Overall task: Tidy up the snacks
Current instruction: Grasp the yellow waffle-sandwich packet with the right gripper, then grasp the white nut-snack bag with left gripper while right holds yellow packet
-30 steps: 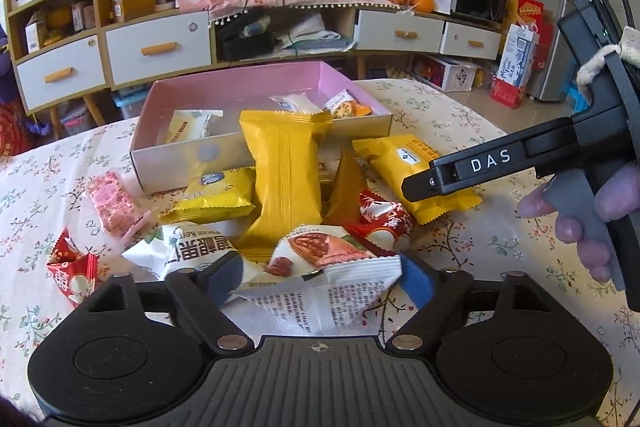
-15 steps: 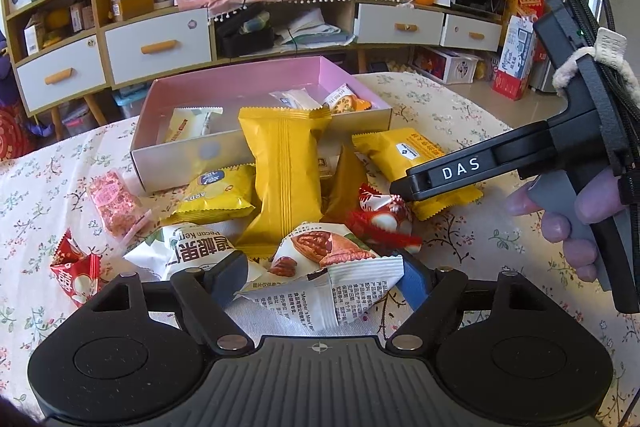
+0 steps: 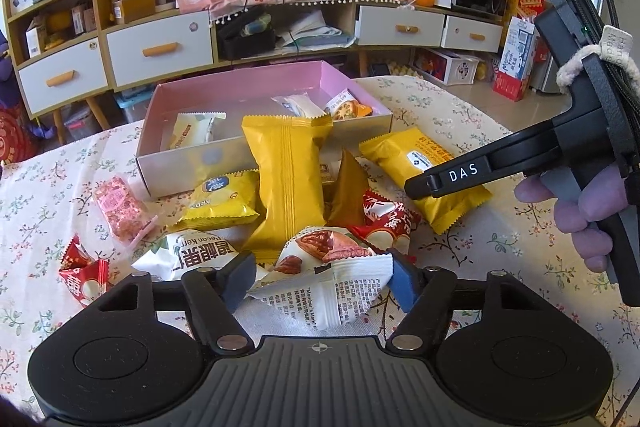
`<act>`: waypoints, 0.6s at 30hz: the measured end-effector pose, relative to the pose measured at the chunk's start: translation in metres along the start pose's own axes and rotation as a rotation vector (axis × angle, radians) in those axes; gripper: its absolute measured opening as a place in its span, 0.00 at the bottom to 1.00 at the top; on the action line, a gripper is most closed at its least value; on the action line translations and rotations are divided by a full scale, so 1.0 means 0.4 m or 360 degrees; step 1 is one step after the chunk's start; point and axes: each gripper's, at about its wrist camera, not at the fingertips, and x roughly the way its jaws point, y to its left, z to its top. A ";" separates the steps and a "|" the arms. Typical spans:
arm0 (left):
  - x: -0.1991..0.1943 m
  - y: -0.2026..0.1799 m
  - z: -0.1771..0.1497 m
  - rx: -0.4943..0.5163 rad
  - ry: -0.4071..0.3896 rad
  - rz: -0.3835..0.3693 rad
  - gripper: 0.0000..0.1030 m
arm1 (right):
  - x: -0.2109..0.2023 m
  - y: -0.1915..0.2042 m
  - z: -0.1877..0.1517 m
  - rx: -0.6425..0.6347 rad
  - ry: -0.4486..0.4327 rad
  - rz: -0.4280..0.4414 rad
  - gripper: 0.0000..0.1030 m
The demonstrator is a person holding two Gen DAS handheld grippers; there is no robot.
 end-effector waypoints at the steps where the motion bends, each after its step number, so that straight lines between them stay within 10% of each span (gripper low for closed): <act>1: -0.003 0.000 0.001 0.0004 -0.0002 0.0000 0.62 | -0.001 0.001 0.001 -0.0004 0.0006 -0.0003 0.37; 18: 0.015 -0.003 -0.002 0.0072 0.0078 0.0047 0.62 | -0.040 0.011 0.005 -0.0048 0.0059 -0.0001 0.36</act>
